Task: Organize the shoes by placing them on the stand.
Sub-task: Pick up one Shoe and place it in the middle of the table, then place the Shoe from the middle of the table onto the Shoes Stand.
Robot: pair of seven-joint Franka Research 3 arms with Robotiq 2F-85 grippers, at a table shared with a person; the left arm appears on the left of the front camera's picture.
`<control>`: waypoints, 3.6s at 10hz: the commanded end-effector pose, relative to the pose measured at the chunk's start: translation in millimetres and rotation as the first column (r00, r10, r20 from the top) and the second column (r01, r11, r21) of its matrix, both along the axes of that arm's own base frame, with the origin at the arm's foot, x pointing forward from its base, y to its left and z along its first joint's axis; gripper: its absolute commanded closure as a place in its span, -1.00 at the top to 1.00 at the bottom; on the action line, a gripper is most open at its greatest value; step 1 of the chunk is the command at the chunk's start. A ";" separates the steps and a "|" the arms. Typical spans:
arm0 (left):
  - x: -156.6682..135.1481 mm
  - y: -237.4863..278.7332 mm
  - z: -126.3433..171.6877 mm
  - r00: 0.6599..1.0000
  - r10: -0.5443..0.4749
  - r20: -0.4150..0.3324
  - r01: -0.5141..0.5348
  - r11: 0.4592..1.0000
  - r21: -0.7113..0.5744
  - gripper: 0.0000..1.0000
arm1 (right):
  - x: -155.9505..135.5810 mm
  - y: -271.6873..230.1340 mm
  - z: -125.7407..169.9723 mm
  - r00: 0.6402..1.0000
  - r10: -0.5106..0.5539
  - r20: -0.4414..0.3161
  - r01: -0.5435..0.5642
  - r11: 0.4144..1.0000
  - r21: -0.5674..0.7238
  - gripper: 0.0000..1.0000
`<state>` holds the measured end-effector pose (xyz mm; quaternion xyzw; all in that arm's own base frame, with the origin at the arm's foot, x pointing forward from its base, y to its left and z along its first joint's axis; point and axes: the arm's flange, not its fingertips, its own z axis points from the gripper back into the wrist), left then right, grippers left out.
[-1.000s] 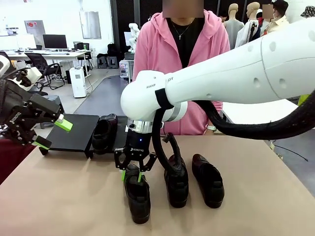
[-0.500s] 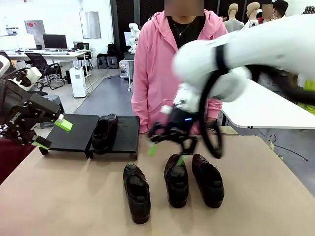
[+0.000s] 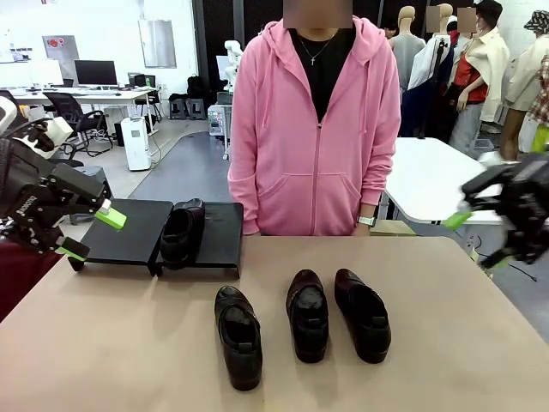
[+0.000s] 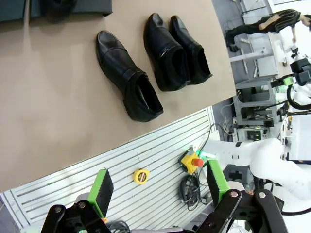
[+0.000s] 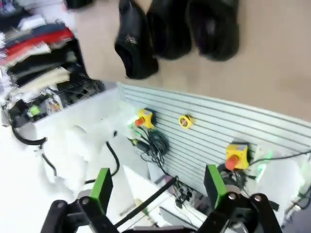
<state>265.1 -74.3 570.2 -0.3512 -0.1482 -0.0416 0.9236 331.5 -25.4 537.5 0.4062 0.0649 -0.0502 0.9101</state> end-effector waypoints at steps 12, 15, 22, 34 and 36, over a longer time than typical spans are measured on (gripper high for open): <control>0.9 2.1 -0.6 1.000 -0.017 0.009 0.017 1.000 -0.004 1.00 | -1.4 -59.7 -19.2 0.993 -0.077 0.090 0.069 0.994 0.088 1.00; 0.9 2.1 -0.6 1.000 -0.017 0.009 0.017 1.000 -0.004 1.00 | -1.4 -59.7 -19.2 0.993 -0.077 0.090 0.069 0.994 0.088 1.00; 40.3 -195.2 -35.5 0.971 0.220 -0.093 -0.132 0.819 0.559 1.00 | -1.4 -59.7 -19.2 0.993 -0.077 0.090 0.069 0.994 0.088 1.00; 112.8 -244.5 -196.7 0.907 0.342 -0.246 -0.111 0.757 0.644 1.00 | -1.4 -59.7 -19.2 0.993 -0.077 0.090 0.069 0.994 0.088 1.00; 112.0 -249.0 -222.4 0.896 0.317 -0.310 -0.036 0.749 0.661 1.00 | -1.4 -59.7 -19.2 0.993 -0.077 0.090 0.069 0.994 0.088 1.00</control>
